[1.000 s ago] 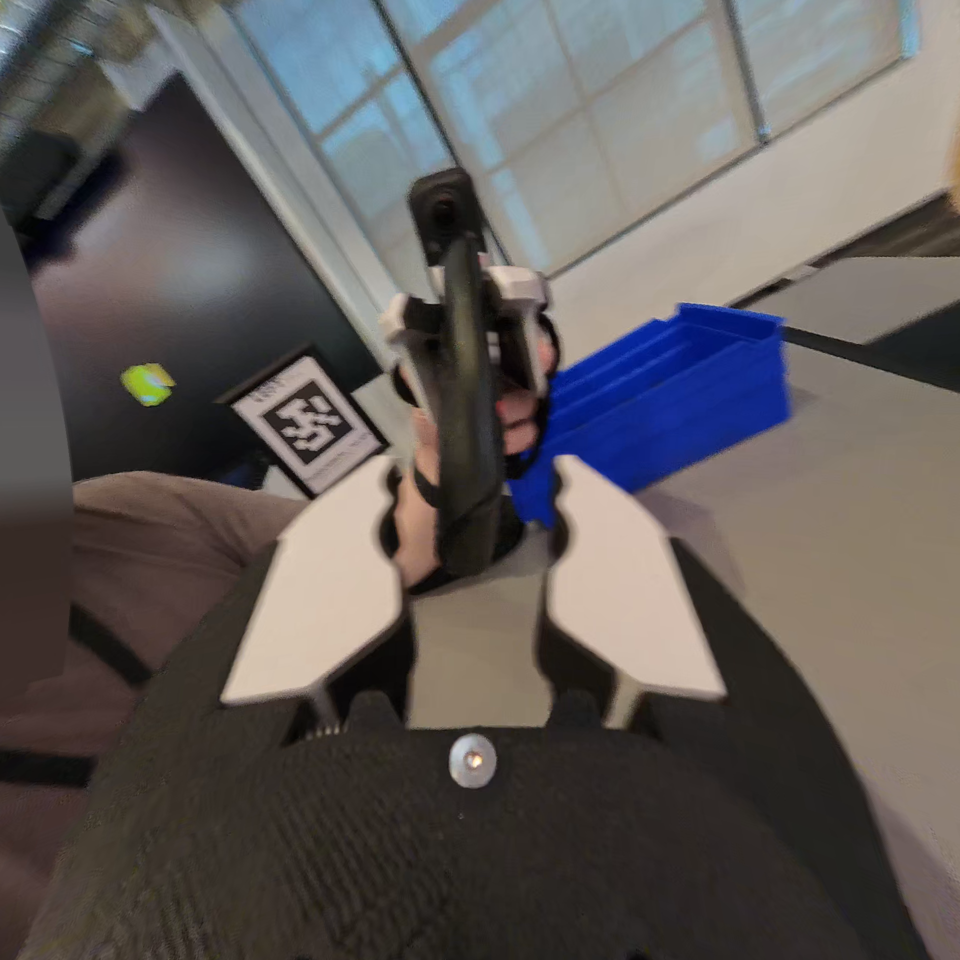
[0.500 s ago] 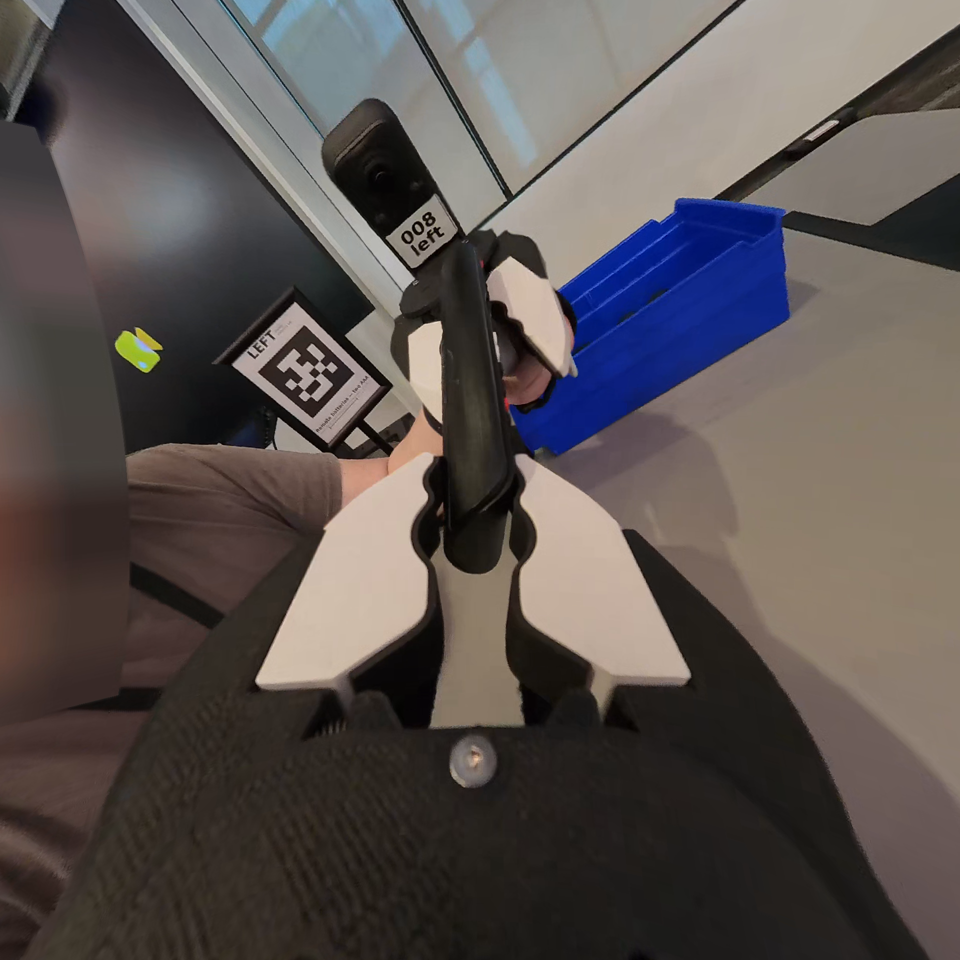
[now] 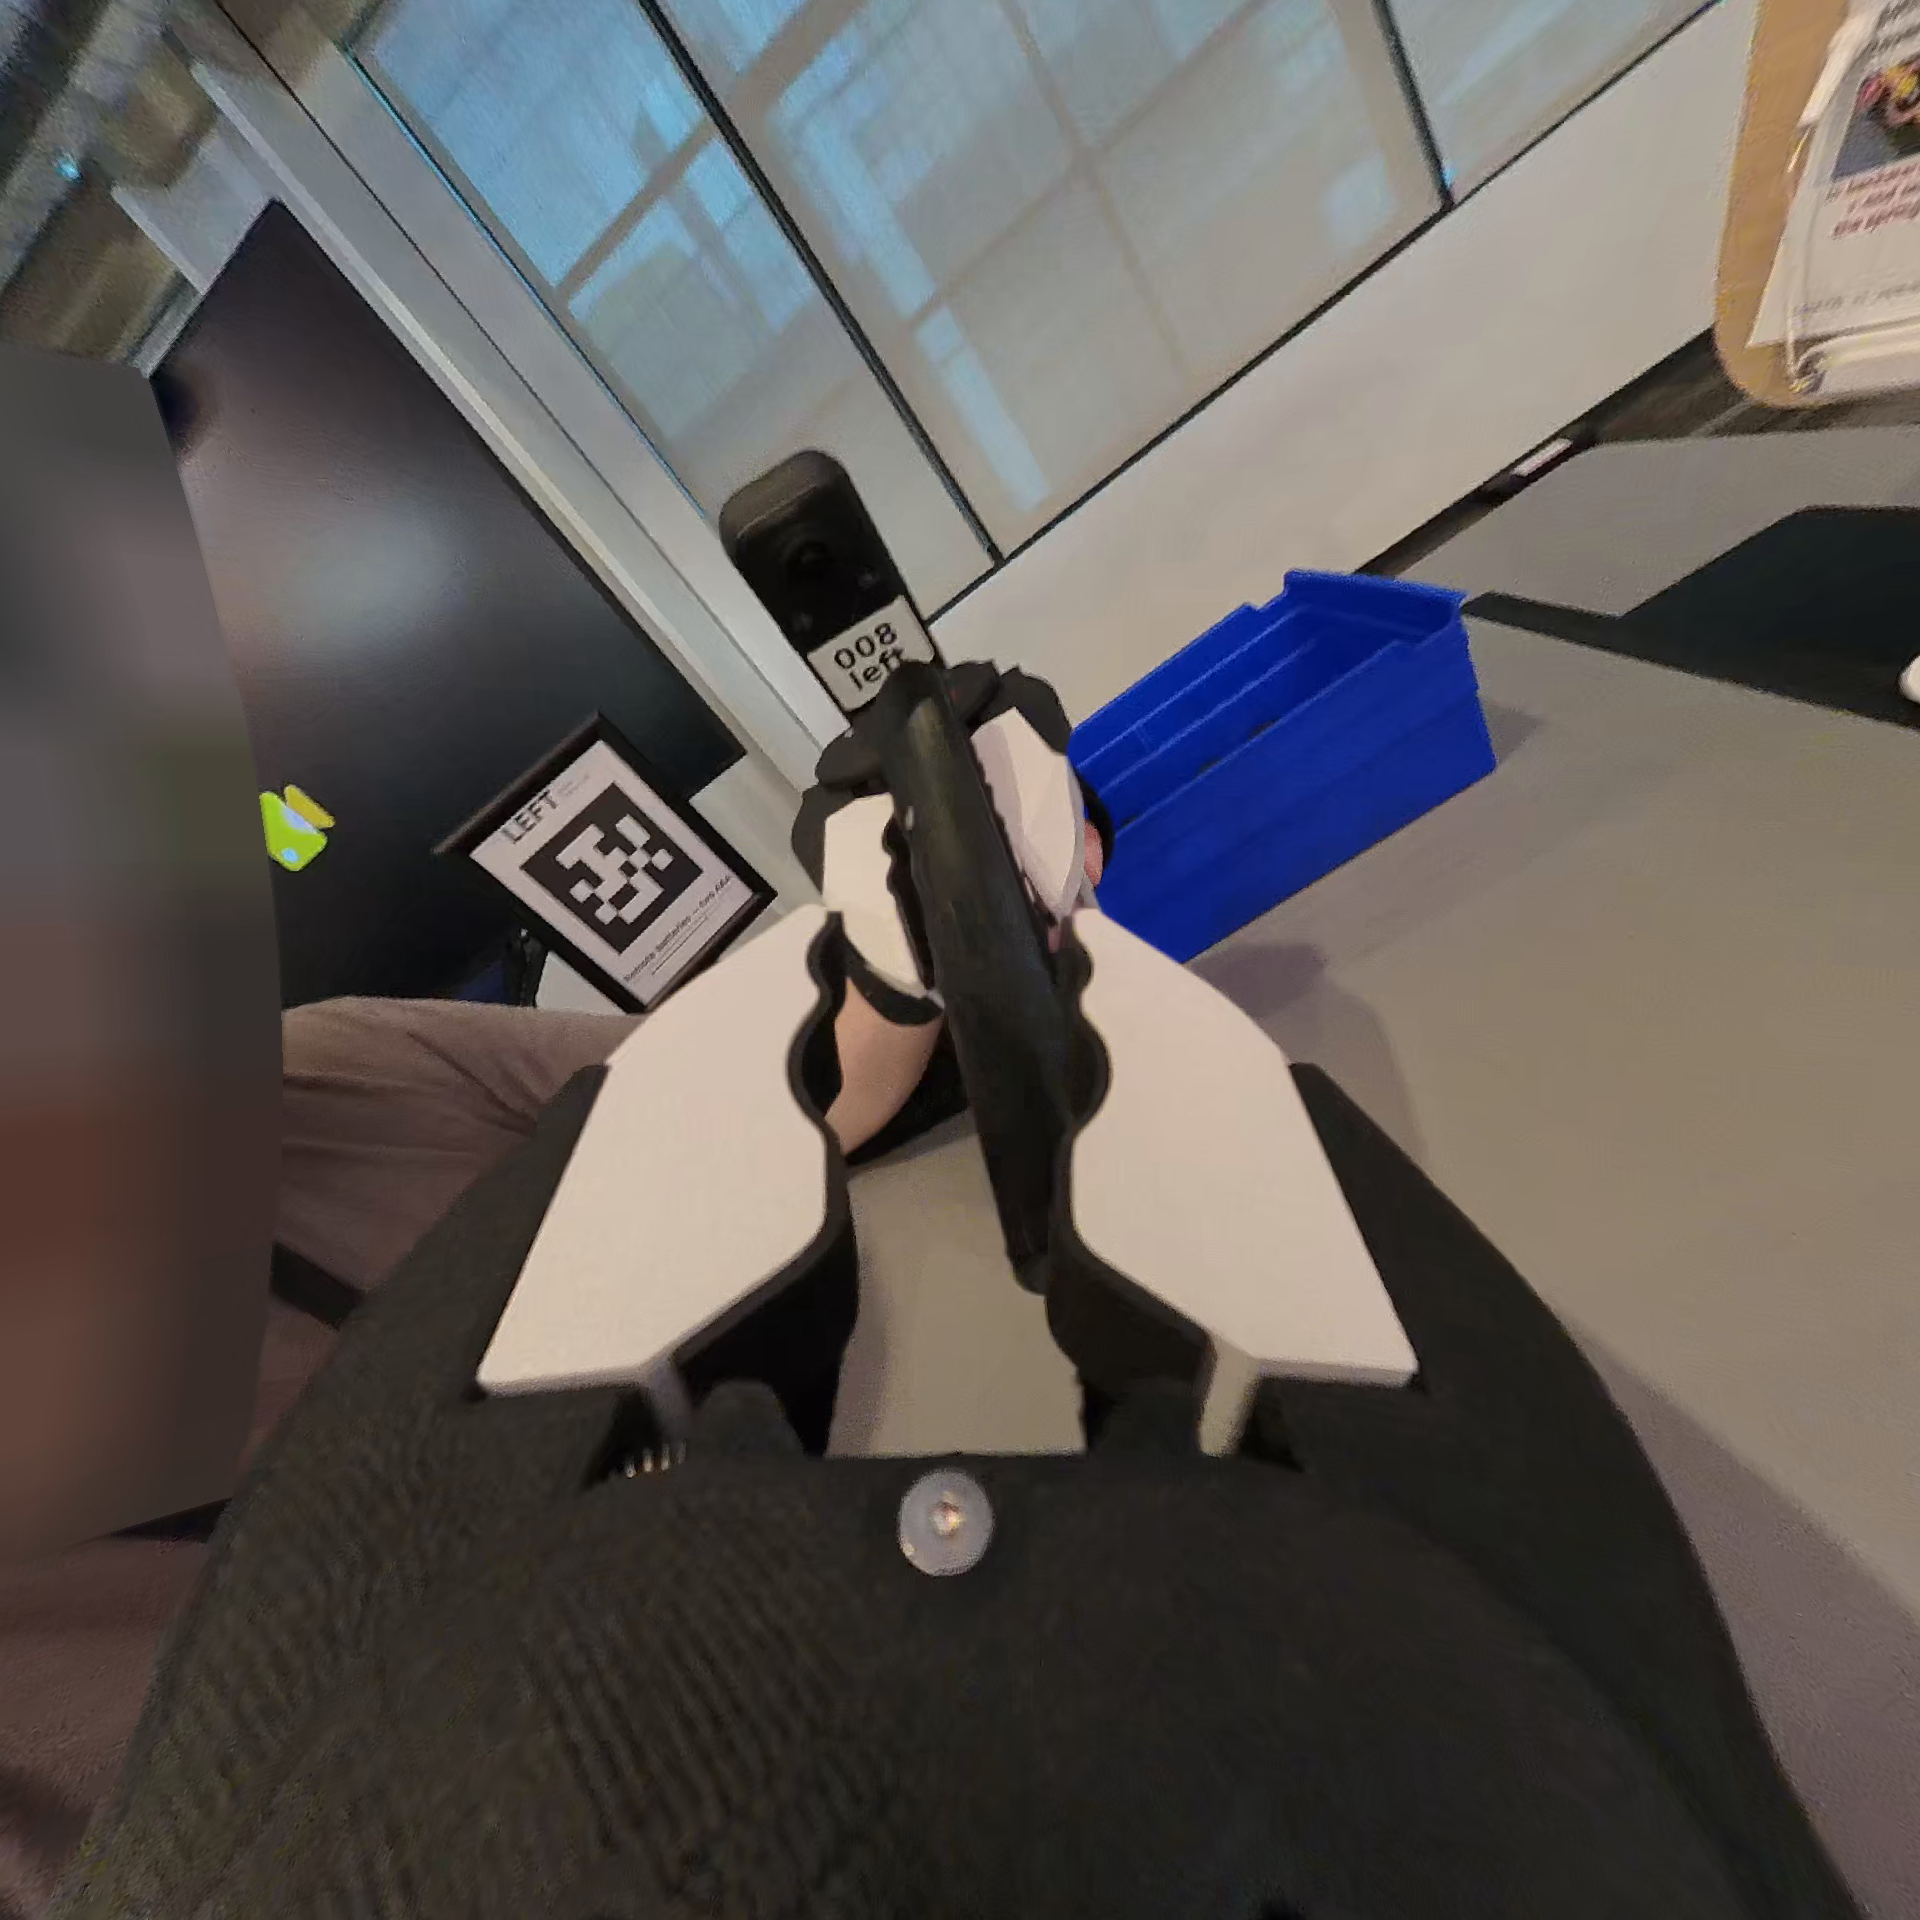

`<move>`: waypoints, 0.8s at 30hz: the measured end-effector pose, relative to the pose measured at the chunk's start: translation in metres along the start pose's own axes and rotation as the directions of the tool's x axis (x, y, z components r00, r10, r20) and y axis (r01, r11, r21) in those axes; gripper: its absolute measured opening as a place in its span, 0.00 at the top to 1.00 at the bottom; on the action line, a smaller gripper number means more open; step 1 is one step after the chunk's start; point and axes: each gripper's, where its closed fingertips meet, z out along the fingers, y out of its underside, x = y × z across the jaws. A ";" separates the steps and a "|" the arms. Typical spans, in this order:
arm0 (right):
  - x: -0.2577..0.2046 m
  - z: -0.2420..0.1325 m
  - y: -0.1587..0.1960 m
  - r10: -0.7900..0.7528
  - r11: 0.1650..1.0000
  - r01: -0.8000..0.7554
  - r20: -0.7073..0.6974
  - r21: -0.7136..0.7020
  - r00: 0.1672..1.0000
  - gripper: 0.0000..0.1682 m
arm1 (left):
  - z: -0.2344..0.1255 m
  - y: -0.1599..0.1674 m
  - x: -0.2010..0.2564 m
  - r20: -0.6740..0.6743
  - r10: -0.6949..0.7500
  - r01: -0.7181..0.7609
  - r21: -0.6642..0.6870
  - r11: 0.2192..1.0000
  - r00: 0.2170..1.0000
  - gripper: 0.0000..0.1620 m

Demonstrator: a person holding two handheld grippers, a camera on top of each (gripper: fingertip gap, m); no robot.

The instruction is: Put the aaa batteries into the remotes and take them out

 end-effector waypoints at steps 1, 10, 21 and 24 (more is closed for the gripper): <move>0.002 -0.001 -0.003 -0.014 1.000 0.014 -0.018 0.019 1.000 0.73 | 0.000 0.000 -0.001 0.004 -0.004 0.004 0.004 1.000 1.000 0.80; 0.005 0.013 0.018 -0.007 0.997 0.008 0.014 -0.071 1.000 0.66 | -0.020 -0.024 -0.004 -0.008 -0.059 0.059 0.142 0.988 0.998 0.80; -0.008 0.007 0.027 -0.071 0.980 0.075 0.031 -0.184 0.997 0.86 | -0.015 -0.006 0.002 0.024 0.124 -0.124 -0.033 0.992 0.992 0.71; -0.009 0.006 0.028 -0.083 0.975 0.085 0.017 -0.204 0.996 0.86 | -0.015 -0.001 0.001 0.037 0.155 -0.152 -0.069 0.986 0.987 0.69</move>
